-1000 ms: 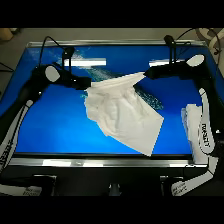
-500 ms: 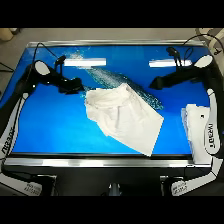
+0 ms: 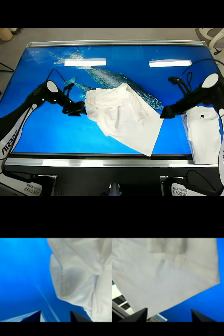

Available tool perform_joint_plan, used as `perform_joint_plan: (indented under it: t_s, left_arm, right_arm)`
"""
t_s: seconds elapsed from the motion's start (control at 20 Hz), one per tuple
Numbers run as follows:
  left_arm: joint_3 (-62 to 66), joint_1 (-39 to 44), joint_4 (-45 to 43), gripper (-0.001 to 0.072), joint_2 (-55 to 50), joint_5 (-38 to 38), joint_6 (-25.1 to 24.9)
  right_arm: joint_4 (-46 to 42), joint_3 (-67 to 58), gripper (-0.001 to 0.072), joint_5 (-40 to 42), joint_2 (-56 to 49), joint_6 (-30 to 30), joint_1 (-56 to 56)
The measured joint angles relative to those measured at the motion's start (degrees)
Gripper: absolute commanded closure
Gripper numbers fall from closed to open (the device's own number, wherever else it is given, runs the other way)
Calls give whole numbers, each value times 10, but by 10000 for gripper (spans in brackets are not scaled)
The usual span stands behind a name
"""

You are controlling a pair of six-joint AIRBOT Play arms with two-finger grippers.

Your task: Fold the shirts.

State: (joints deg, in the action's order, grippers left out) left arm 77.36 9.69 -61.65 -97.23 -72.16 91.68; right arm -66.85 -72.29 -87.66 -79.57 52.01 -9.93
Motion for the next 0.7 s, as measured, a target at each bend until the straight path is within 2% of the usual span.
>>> perform_joint_plan:
  t_s: [0.05, 0.1, 0.4, 0.55, 0.7]
  left_arm:
    - [-7, 7, 3, 280, -3, 11, -2]
    - [-13, 12, 7, 330, -9, 20, -3]
    - [-24, 23, 43, 346, -27, 75, -5]
    - [-26, 24, 45, 663, -31, 95, -6]
    - [-26, 26, 46, 682, -32, 106, -12]
  right_arm:
    - [-4, 36, 161, 8, 20, 0, 0]
    - [-7, 67, 161, 12, 37, -1, 0]
    - [-12, 185, 161, 39, 100, -4, 0]
    - [-13, 202, 150, 40, 107, -4, 0]
    - [-13, 232, 141, 42, 110, 0, 0]
